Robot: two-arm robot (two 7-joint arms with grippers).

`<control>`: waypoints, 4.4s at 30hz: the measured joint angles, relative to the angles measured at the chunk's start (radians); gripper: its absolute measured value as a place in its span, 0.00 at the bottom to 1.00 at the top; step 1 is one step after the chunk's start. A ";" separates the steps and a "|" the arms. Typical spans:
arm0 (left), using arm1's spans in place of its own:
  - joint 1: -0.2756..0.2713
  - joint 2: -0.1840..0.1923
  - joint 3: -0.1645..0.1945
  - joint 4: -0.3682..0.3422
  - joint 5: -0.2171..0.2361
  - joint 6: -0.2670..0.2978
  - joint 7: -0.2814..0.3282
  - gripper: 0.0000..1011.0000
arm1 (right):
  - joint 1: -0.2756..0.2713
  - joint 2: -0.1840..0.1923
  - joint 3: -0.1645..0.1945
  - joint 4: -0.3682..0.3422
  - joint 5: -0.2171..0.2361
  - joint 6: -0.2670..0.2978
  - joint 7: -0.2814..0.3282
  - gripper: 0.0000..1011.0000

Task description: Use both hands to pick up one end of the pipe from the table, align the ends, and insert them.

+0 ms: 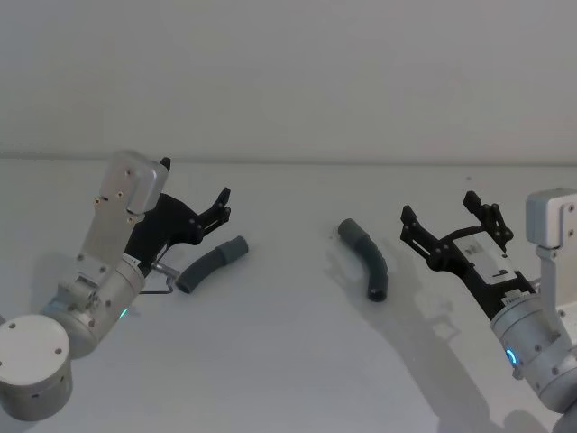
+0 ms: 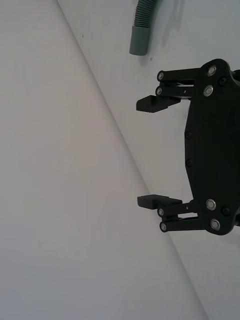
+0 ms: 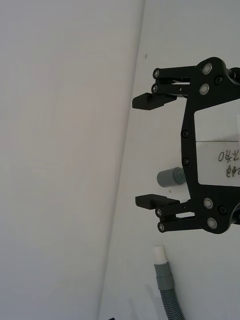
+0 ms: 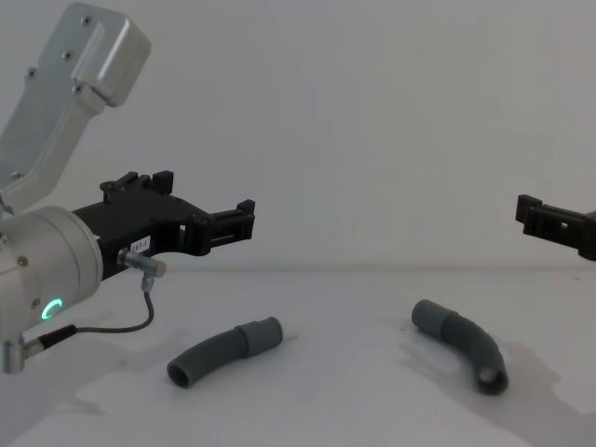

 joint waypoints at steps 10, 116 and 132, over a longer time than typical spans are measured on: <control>0.000 0.000 0.000 0.000 0.000 0.000 0.000 0.99 | 0.000 0.000 0.000 0.000 0.000 0.000 0.000 0.99; -0.327 0.075 0.112 0.272 -0.098 0.450 -0.511 0.99 | 0.000 0.000 0.000 0.000 0.001 0.000 0.000 0.99; -0.340 0.038 0.108 0.317 -0.088 0.456 -0.506 0.99 | 0.000 0.000 0.000 0.000 0.001 0.000 0.000 0.99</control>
